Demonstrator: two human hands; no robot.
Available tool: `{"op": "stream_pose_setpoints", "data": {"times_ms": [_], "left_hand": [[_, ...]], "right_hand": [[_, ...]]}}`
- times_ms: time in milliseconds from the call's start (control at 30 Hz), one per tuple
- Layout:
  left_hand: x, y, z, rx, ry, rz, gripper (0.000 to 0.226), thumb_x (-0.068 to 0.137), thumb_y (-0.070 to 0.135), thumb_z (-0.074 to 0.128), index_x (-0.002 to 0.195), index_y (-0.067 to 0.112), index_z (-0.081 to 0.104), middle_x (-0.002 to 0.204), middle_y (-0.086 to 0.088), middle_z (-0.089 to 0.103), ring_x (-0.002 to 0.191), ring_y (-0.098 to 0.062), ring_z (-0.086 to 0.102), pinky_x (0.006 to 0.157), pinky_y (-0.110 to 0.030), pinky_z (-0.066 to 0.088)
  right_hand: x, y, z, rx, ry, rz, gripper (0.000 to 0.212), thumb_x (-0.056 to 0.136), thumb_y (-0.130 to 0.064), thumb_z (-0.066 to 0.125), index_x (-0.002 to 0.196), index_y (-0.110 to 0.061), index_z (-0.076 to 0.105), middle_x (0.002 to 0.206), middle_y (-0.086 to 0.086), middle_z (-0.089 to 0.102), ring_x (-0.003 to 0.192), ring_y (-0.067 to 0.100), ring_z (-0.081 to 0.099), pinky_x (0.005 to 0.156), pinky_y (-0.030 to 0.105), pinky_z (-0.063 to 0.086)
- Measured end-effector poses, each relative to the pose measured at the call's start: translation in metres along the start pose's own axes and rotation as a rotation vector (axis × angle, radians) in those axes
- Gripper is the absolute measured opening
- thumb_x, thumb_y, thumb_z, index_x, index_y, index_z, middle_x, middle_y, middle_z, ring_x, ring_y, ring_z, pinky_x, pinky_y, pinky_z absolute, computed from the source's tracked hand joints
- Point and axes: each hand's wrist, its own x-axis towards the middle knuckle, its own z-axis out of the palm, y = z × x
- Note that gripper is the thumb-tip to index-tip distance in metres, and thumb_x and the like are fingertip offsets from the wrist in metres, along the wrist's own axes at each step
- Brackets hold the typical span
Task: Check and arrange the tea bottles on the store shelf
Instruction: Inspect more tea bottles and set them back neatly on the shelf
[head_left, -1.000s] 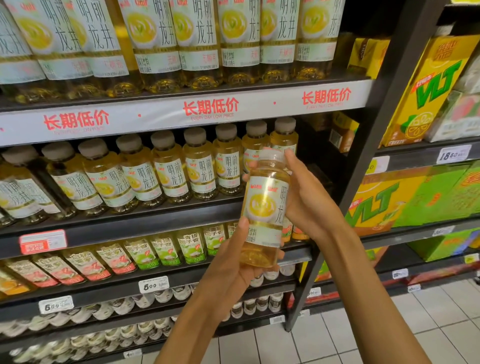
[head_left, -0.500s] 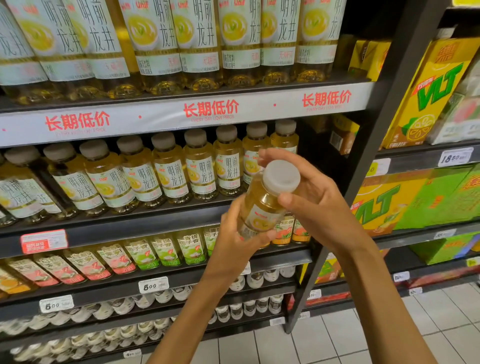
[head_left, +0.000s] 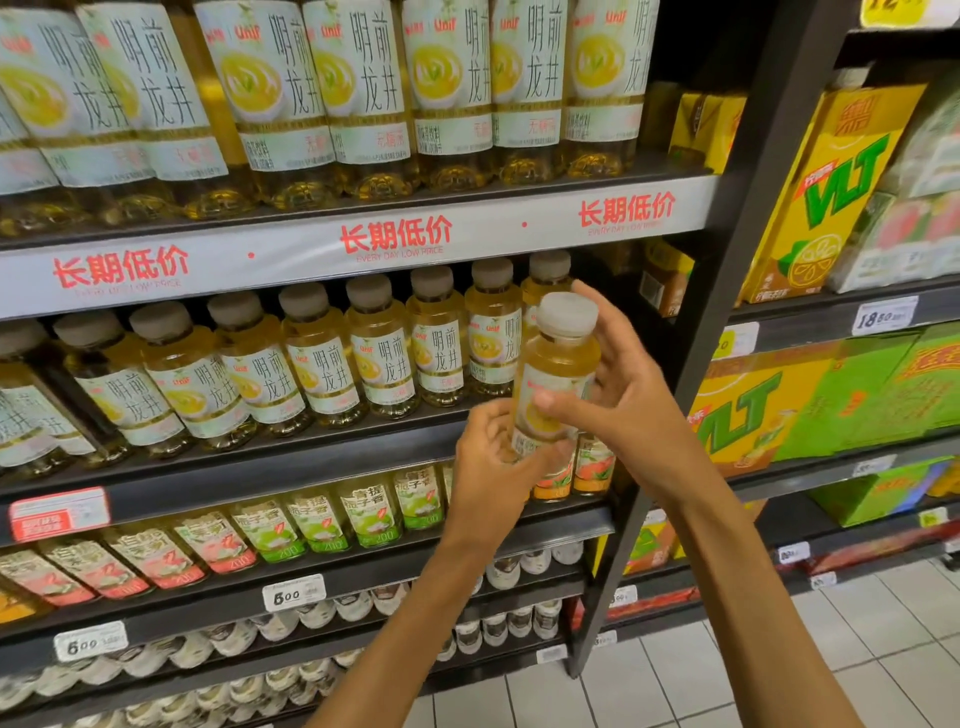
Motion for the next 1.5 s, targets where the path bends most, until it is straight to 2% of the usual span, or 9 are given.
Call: {"op": "stream_pose_setpoints", "data": {"times_ms": [200, 333, 533, 667, 867, 1033, 1167, 1300, 1500], "left_hand": [[0.023, -0.016, 0.037, 0.294, 0.018, 0.059, 0.052, 0.082, 0.03, 0.073, 0.128, 0.022, 0.052, 0.123, 0.008, 0.049, 0.116, -0.008, 0.053, 0.096, -0.029, 0.047], [0.039, -0.025, 0.058, 0.36, 0.069, 0.013, 0.057, 0.084, 0.038, 0.069, 0.132, 0.02, 0.046, 0.13, 0.002, 0.048, 0.12, -0.015, 0.049, 0.097, -0.041, 0.047], [0.054, -0.037, 0.073, 0.525, 0.159, 0.033, 0.045, 0.087, 0.028, 0.066, 0.128, 0.019, 0.048, 0.125, 0.003, 0.051, 0.117, -0.012, 0.046, 0.086, -0.026, 0.042], [0.056, -0.038, 0.075, 0.576, 0.164, 0.038, 0.039, 0.091, 0.023, 0.062, 0.128, 0.021, 0.051, 0.122, 0.006, 0.053, 0.111, -0.01, 0.05, 0.085, -0.029, 0.047], [0.061, -0.033, 0.066, 0.611, 0.095, 0.03, 0.039, 0.095, 0.023, 0.055, 0.134, 0.024, 0.049, 0.128, 0.006, 0.054, 0.102, 0.002, 0.043, 0.076, -0.012, 0.035], [0.062, -0.024, 0.054, 0.498, 0.147, 0.041, 0.037, 0.094, 0.014, 0.056, 0.13, 0.017, 0.052, 0.124, 0.001, 0.058, 0.106, -0.008, 0.057, 0.079, -0.016, 0.046], [0.061, -0.022, 0.043, 0.472, 0.159, 0.074, 0.035, 0.094, 0.007, 0.055, 0.128, 0.013, 0.053, 0.126, -0.001, 0.056, 0.109, -0.009, 0.056, 0.084, -0.019, 0.049], [0.06, -0.021, 0.037, 0.433, 0.158, 0.071, 0.035, 0.092, 0.0, 0.054, 0.126, 0.01, 0.054, 0.126, -0.005, 0.057, 0.11, -0.012, 0.057, 0.091, -0.03, 0.052], [0.053, -0.022, 0.024, 0.412, 0.17, 0.054, 0.037, 0.091, -0.003, 0.051, 0.126, 0.01, 0.055, 0.122, -0.004, 0.059, 0.102, -0.009, 0.057, 0.082, -0.014, 0.045]], "right_hand": [[0.011, 0.013, -0.017, -0.189, 0.273, -0.061, 0.072, 0.076, 0.005, 0.074, 0.135, -0.022, 0.04, 0.13, 0.001, 0.053, 0.116, 0.01, 0.056, 0.092, 0.024, 0.05], [0.024, 0.025, -0.025, -0.298, 0.346, -0.073, 0.073, 0.077, 0.005, 0.073, 0.133, -0.026, 0.039, 0.129, -0.008, 0.048, 0.117, 0.007, 0.052, 0.098, 0.027, 0.047], [0.045, 0.046, -0.039, -0.374, 0.433, -0.051, 0.073, 0.081, -0.001, 0.07, 0.141, -0.022, 0.033, 0.132, -0.01, 0.044, 0.118, 0.001, 0.047, 0.101, 0.021, 0.042], [0.06, 0.054, -0.045, -0.353, 0.425, -0.055, 0.068, 0.084, -0.001, 0.068, 0.133, -0.026, 0.029, 0.12, -0.024, 0.043, 0.108, -0.015, 0.048, 0.091, 0.006, 0.039], [0.08, 0.061, -0.053, -0.441, 0.359, 0.015, 0.041, 0.089, -0.008, 0.064, 0.123, -0.007, 0.041, 0.124, 0.014, 0.049, 0.12, 0.026, 0.048, 0.101, 0.047, 0.042], [0.082, 0.059, -0.053, -0.44, 0.387, 0.078, 0.046, 0.088, -0.011, 0.065, 0.125, -0.006, 0.04, 0.127, 0.015, 0.048, 0.119, 0.022, 0.049, 0.102, 0.043, 0.043], [0.068, 0.055, -0.028, -0.642, 0.571, -0.196, 0.055, 0.089, -0.007, 0.063, 0.136, 0.002, 0.037, 0.139, 0.019, 0.039, 0.127, 0.004, 0.029, 0.106, 0.006, 0.022], [0.076, 0.05, -0.005, -0.745, 0.417, -0.234, 0.041, 0.094, -0.007, 0.057, 0.129, 0.007, 0.044, 0.13, 0.024, 0.048, 0.125, 0.028, 0.044, 0.103, 0.027, 0.035], [0.097, 0.051, 0.002, -0.944, 0.349, -0.066, 0.025, 0.097, -0.016, 0.052, 0.105, 0.007, 0.051, 0.109, 0.022, 0.05, 0.102, 0.032, 0.046, 0.082, 0.031, 0.034]]}}
